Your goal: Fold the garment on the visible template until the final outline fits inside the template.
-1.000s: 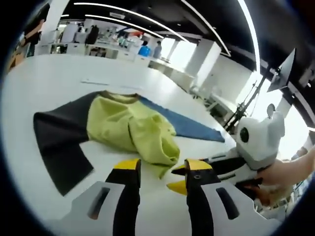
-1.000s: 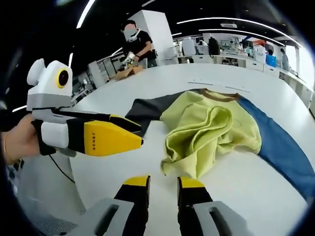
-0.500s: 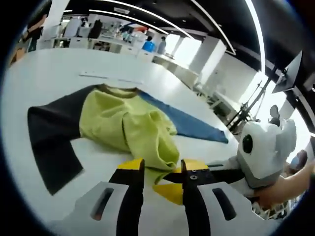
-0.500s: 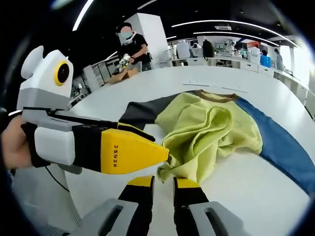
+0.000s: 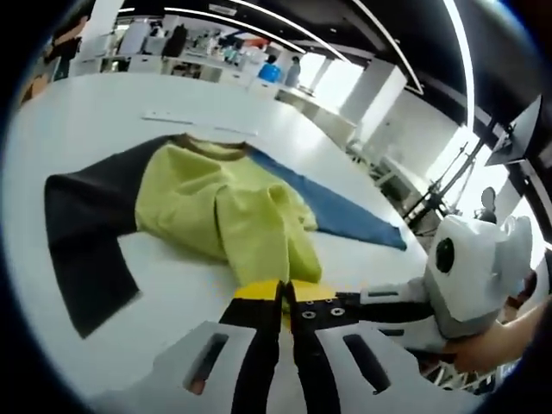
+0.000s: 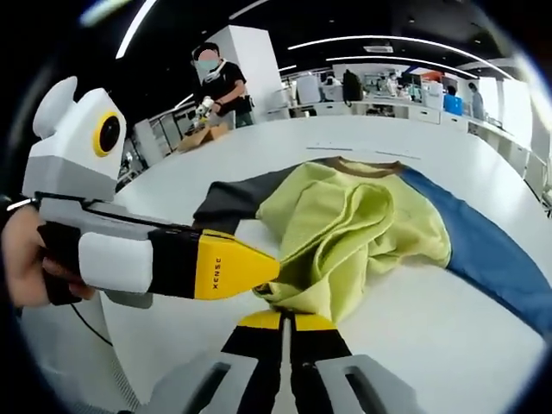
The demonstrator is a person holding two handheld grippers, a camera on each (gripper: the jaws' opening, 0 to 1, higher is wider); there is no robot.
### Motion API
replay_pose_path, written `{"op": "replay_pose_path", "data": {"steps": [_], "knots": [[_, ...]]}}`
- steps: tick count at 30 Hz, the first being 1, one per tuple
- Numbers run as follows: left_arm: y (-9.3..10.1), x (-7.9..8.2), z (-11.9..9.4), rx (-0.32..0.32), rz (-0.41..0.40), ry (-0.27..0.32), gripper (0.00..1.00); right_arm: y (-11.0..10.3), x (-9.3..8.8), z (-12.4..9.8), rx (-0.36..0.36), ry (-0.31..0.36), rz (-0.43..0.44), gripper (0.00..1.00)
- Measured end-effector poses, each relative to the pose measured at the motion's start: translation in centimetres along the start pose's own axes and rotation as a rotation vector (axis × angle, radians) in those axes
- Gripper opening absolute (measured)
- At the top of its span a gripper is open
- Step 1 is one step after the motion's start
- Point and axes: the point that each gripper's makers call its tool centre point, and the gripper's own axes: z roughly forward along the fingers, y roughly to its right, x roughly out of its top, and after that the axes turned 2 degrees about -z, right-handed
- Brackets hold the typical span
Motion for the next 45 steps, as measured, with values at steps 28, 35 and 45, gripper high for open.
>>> {"op": "replay_pose_path", "data": {"steps": [28,35,45], "knots": [[-1.1,1.0,-5.7,-0.014,0.043,0.038,0.0,2.7,-0.8,-5.4,-0.052,-0.03,-0.119,0.0],[-1.5,0.9,-7.3,-0.005,0.064,0.033,0.0,3.7,-1.2,-6.9,-0.08,-0.043,-0.14,0.0],[-1.9,0.9,-9.5,-0.009,0.084,0.04,0.0,5.0,-2.0,-8.7,-0.108,-0.056,-0.14,0.0]]}}
